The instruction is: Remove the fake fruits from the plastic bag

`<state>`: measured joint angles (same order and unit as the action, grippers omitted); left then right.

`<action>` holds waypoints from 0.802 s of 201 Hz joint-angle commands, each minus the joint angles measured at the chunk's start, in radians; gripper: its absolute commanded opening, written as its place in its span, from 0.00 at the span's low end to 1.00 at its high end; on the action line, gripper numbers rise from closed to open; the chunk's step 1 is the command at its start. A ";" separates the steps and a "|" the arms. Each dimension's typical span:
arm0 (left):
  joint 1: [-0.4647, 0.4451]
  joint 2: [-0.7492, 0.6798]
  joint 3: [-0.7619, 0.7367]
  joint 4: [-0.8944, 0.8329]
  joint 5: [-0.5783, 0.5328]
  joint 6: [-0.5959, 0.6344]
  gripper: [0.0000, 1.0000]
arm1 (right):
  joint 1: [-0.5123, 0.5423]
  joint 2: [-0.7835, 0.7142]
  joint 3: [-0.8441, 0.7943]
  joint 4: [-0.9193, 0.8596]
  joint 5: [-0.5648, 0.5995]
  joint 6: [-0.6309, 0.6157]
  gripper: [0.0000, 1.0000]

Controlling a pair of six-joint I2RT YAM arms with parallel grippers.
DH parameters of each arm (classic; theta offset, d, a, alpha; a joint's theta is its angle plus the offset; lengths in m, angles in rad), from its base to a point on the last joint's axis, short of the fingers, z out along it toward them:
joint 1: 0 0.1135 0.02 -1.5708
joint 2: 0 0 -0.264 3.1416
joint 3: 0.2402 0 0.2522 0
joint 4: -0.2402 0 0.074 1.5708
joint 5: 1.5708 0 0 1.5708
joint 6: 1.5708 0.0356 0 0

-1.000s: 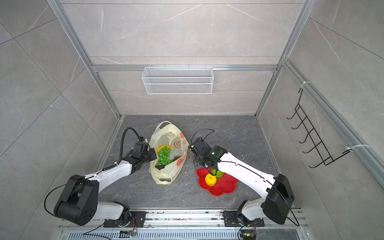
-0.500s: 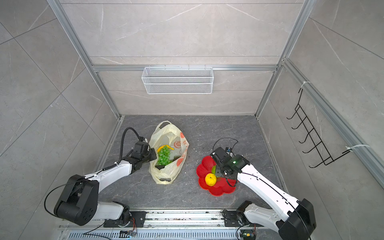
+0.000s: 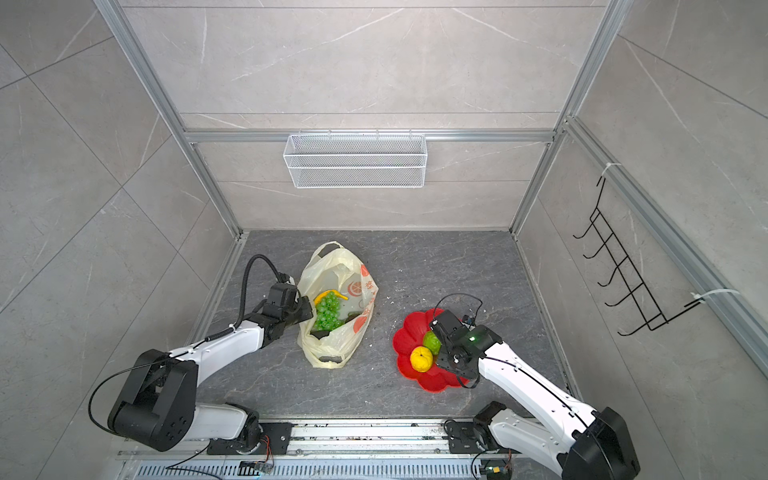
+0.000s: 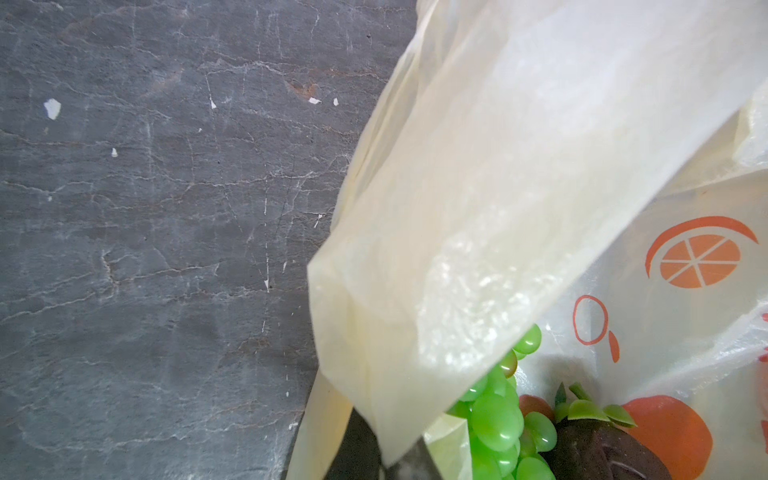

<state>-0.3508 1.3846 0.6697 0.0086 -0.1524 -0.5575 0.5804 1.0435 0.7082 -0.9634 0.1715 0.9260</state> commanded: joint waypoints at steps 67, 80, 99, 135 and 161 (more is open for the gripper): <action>0.004 -0.015 0.016 0.014 -0.013 0.002 0.04 | -0.039 0.023 -0.082 0.112 -0.037 0.020 0.51; 0.004 -0.015 0.015 0.014 -0.011 0.002 0.04 | -0.044 0.024 -0.085 0.121 -0.035 0.017 0.51; 0.005 -0.015 0.016 0.014 -0.013 0.004 0.04 | -0.050 0.034 -0.090 0.141 -0.045 0.014 0.51; 0.004 -0.011 0.015 0.015 -0.014 0.004 0.05 | -0.050 0.062 -0.103 0.199 -0.080 0.011 0.51; 0.004 -0.006 0.016 0.015 -0.013 0.004 0.05 | -0.050 0.068 -0.117 0.235 -0.104 0.017 0.52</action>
<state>-0.3508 1.3846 0.6697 0.0086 -0.1539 -0.5575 0.5343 1.1042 0.6117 -0.7719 0.0952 0.9318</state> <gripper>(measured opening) 0.047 0.523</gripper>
